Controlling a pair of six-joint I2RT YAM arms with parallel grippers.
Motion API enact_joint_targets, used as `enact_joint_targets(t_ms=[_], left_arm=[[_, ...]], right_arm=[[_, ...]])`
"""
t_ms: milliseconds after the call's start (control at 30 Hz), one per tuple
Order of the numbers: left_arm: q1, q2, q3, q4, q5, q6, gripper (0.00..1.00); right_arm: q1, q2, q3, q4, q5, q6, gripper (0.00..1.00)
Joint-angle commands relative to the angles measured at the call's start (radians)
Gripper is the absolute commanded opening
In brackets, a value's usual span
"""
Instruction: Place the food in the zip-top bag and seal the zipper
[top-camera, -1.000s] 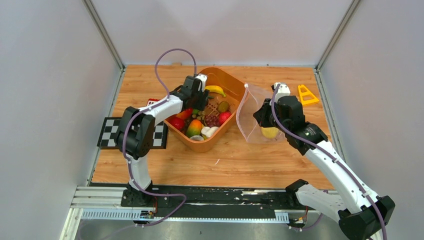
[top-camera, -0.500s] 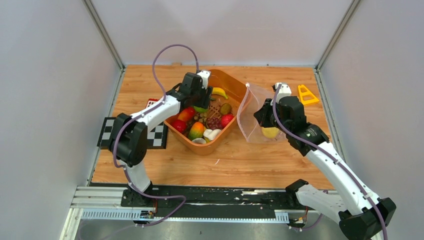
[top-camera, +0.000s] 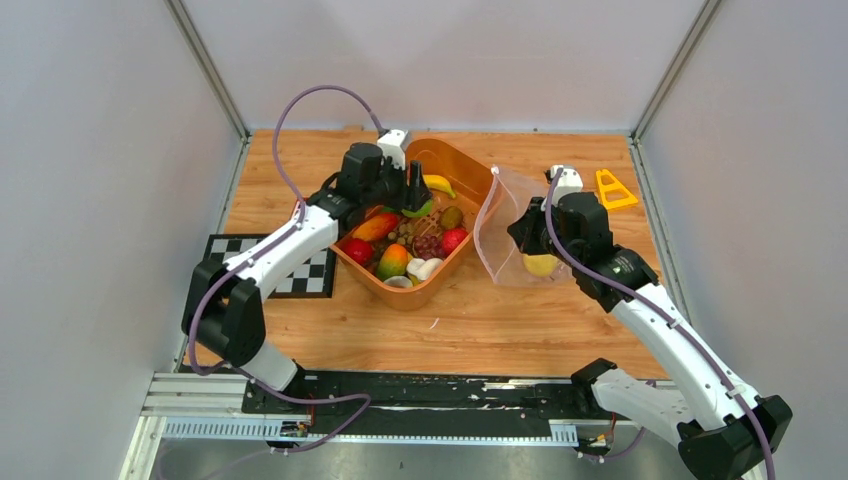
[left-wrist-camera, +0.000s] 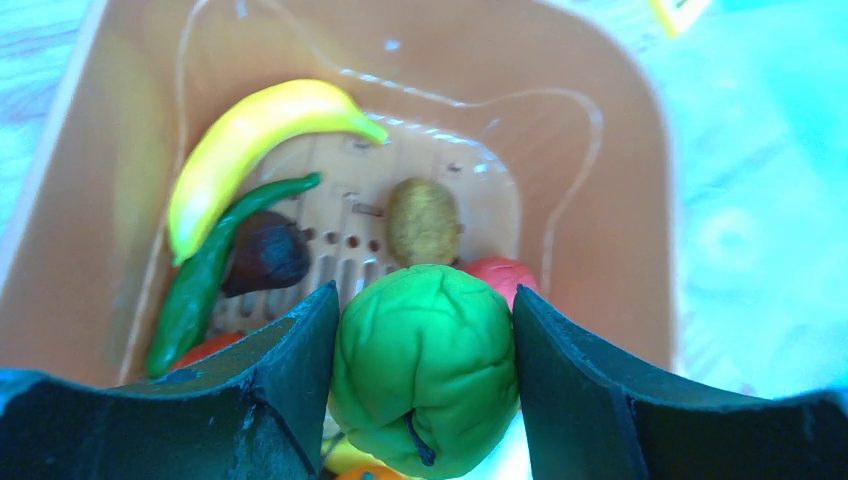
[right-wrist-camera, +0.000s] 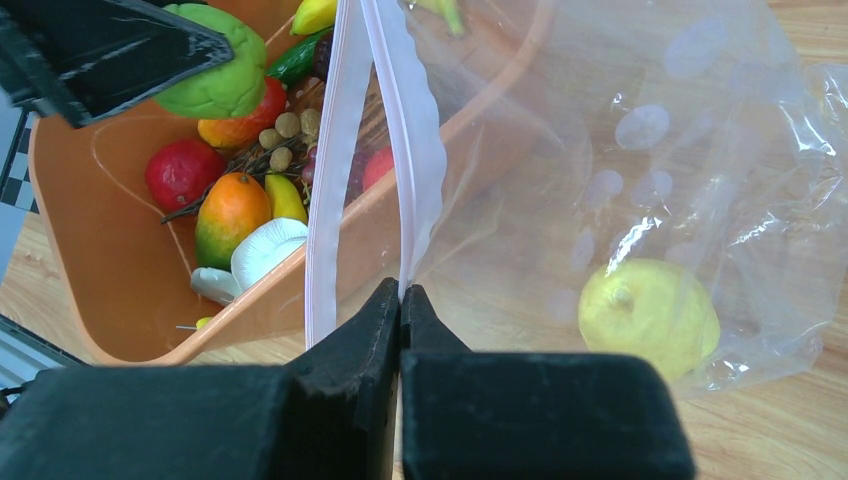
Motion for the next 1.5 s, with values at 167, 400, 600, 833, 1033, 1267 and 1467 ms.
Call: enact_joint_targets(t_ms=[167,400,600,833,1033,1267,1467], left_arm=[[-0.094,-0.214,-0.124,0.323,0.212,-0.149,0.52],[-0.210,-0.234,-0.169,0.433,0.249,-0.116,0.54],[-0.291,-0.184,-0.158,0.476,0.178,-0.074,0.55],[-0.347,-0.119,-0.117,0.424,0.055,-0.043,0.56],[-0.363,-0.043,-0.044,0.361,-0.021,-0.058,0.62],[-0.381,-0.011,-0.005,0.320,-0.074,-0.062,0.73],[-0.382,-0.025,0.007,0.296,-0.039,-0.027,1.00]], right_arm=[[-0.004,-0.009,0.003,0.062,0.008,0.013,0.00],[-0.004,-0.010,-0.005,0.092,-0.009,0.035,0.00],[-0.005,-0.027,-0.015,0.119,-0.089,0.052,0.00],[-0.005,-0.040,-0.018,0.110,-0.108,0.054,0.00],[-0.005,-0.058,-0.011,0.105,-0.117,0.044,0.00],[-0.004,-0.068,-0.014,0.093,-0.101,0.045,0.00],[-0.005,-0.094,-0.024,0.096,-0.026,0.066,0.00]])
